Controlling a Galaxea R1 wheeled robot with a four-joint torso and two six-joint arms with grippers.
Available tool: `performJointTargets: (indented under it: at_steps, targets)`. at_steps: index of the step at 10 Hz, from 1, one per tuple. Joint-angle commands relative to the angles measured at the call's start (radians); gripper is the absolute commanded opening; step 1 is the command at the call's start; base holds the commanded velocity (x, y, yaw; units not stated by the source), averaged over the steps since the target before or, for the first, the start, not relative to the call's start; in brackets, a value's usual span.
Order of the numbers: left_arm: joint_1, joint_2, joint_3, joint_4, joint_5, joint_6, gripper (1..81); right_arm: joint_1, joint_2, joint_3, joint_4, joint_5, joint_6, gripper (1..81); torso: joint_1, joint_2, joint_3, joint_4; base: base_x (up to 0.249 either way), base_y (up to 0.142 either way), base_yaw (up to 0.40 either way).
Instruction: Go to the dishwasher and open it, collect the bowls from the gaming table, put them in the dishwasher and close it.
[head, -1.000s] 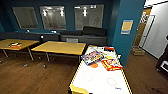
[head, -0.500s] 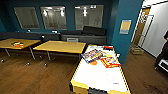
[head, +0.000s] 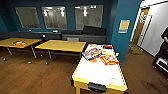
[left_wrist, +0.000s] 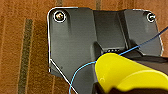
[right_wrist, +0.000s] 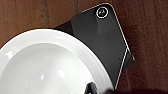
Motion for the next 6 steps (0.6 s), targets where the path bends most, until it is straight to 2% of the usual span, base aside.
performJointTargets:
  at_steps: [1,6]
  targets:
    - [-0.038,-0.003,-0.003,0.003,0.053,0.005,1.0,0.035,-0.014,0.004,-0.017,-0.053,-0.001,1.0,0.001,0.000,0.000,0.000,-0.166,0.000,0.000]
    - [-0.038,0.005,-0.003,0.003,0.053,0.005,1.0,0.032,-0.007,-0.007,-0.019,-0.056,-0.001,1.0,0.001,0.000,0.000,0.000,-0.167,0.000,0.000]
